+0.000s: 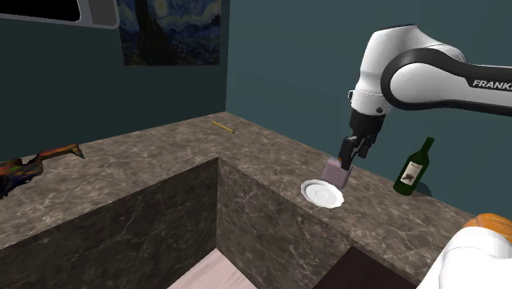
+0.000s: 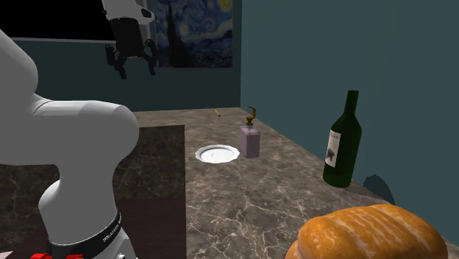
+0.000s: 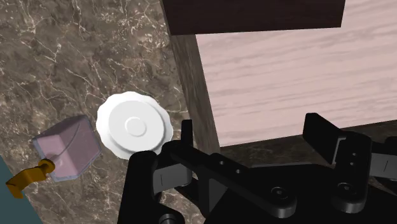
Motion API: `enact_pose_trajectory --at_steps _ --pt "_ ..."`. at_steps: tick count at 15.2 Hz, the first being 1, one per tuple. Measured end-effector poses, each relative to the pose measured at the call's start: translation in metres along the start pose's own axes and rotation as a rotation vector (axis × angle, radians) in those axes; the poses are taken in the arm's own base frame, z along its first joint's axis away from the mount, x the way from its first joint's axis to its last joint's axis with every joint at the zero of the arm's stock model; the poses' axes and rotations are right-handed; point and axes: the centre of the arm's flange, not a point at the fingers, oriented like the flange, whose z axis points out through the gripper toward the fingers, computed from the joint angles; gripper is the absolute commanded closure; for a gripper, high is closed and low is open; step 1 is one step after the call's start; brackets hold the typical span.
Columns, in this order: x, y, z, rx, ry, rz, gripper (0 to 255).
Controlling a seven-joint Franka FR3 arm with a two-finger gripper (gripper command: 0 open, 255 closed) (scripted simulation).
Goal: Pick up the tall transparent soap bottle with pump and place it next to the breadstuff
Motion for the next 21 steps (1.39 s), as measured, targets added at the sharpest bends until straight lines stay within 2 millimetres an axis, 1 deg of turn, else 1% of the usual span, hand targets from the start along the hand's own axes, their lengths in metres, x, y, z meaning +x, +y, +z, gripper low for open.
enact_pose_trajectory --at_steps 1,3,10,11,13,17,19,21 --pt "0.0 0.0 0.0 0.0 0.0 0.0 0" --pt "0.0 0.013 0.009 0.006 0.009 -0.005 0" --pt "0.013 0.092 0.054 0.035 0.06 -0.036 0" --pt "0.017 0.104 0.065 0.039 0.067 -0.041 0" --pt "0.022 0.124 0.075 0.048 0.083 -0.051 0" --pt "0.033 0.172 0.105 0.065 0.114 -0.069 0" --pt "0.038 0.192 0.123 0.074 0.129 -0.079 0" --pt "0.046 0.211 0.135 0.083 0.145 -0.089 0"
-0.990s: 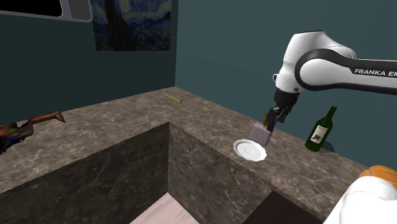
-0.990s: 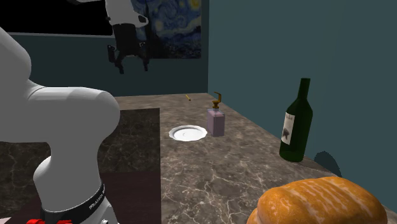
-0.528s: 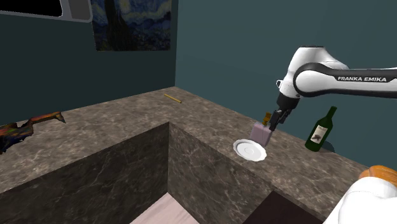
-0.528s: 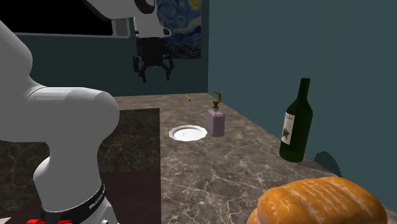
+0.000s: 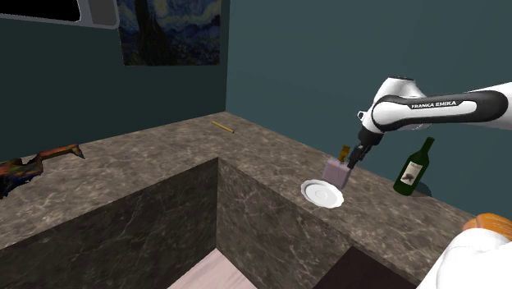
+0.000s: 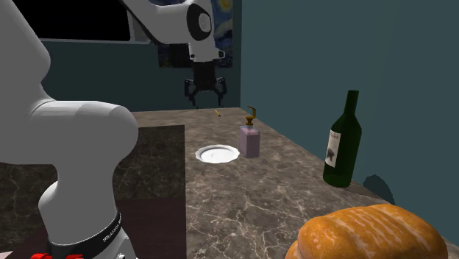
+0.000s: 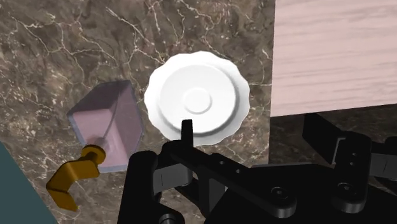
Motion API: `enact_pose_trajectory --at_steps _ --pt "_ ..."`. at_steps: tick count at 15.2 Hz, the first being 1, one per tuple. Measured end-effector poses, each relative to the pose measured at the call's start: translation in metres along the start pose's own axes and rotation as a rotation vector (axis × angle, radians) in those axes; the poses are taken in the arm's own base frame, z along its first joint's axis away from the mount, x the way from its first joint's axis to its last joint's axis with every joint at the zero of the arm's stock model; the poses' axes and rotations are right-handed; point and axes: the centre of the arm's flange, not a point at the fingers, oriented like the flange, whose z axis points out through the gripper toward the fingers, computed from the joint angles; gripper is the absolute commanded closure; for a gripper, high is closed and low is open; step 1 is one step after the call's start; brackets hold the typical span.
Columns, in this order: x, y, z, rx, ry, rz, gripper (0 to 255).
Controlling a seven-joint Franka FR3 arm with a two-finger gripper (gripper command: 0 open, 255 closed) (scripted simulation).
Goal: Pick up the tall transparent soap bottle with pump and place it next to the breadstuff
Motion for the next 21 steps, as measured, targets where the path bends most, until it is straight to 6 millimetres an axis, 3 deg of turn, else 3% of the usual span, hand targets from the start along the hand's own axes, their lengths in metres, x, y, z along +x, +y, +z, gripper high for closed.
enact_pose_trajectory --at_steps 14,18,21 --pt "0.028 0.164 0.097 0.056 0.102 -0.064 0" --pt "0.042 0.199 0.123 0.071 0.132 -0.083 0" --pt "0.045 0.205 0.14 0.074 0.139 -0.086 0"
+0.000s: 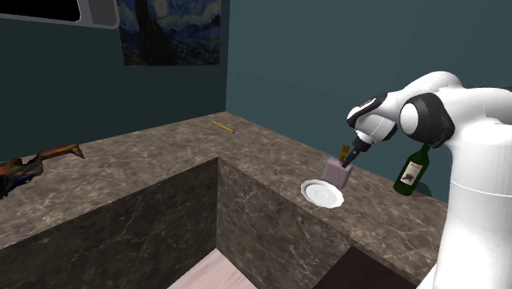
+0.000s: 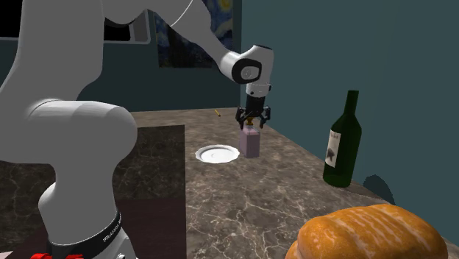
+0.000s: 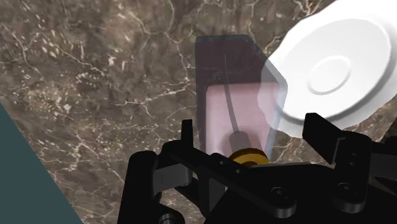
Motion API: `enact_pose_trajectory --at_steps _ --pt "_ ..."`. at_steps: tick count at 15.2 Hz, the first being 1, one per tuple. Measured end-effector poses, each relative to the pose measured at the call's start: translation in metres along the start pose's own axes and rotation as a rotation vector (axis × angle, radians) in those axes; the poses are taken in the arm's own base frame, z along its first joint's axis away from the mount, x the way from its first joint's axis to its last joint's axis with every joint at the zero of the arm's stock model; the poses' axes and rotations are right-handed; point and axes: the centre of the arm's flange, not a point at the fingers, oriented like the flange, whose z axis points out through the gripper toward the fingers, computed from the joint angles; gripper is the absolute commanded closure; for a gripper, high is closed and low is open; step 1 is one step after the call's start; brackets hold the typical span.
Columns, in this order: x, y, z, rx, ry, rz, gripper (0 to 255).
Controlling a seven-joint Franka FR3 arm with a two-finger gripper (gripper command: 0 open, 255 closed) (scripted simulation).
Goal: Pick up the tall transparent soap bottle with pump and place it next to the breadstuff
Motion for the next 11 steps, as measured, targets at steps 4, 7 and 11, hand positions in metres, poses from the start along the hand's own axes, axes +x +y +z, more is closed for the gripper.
enact_pose_trajectory --at_steps 4,7,11 --pt "-0.001 0.001 0.023 0.001 0.001 -0.001 0" --pt "0.0 0.001 0.029 0.001 0.001 -0.001 0" --pt "-0.001 0.001 0.03 0.0 0.001 -0.001 0"
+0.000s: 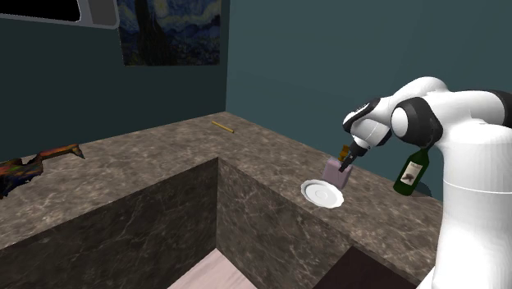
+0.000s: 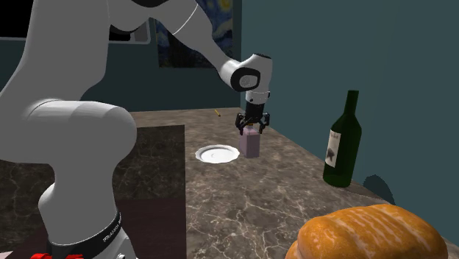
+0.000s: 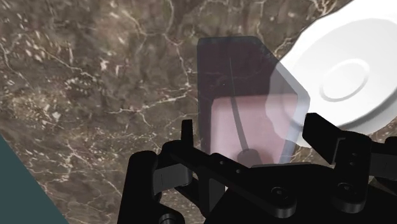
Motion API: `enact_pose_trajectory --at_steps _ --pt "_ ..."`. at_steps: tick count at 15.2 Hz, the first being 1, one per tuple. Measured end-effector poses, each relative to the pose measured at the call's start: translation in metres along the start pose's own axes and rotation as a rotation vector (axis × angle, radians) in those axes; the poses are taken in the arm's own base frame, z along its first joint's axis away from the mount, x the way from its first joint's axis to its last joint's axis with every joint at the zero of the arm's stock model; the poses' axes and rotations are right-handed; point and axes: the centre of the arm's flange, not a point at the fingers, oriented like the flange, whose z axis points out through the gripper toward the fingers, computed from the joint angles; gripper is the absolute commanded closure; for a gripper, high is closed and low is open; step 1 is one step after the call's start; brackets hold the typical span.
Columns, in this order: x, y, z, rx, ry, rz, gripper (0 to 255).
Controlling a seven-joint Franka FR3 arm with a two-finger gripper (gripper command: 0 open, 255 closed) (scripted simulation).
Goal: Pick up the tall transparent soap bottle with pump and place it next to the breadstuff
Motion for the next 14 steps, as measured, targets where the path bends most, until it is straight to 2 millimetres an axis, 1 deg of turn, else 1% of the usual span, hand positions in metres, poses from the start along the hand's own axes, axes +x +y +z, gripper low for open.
enact_pose_trajectory --at_steps 1,11,14 --pt "0.0 0.0 0.0 0.0 0.0 0.0 255" --pt "0.0 0.0 0.0 0.0 0.0 0.0 255" --pt "0.003 -0.001 -0.011 0.0 0.0 0.0 255"
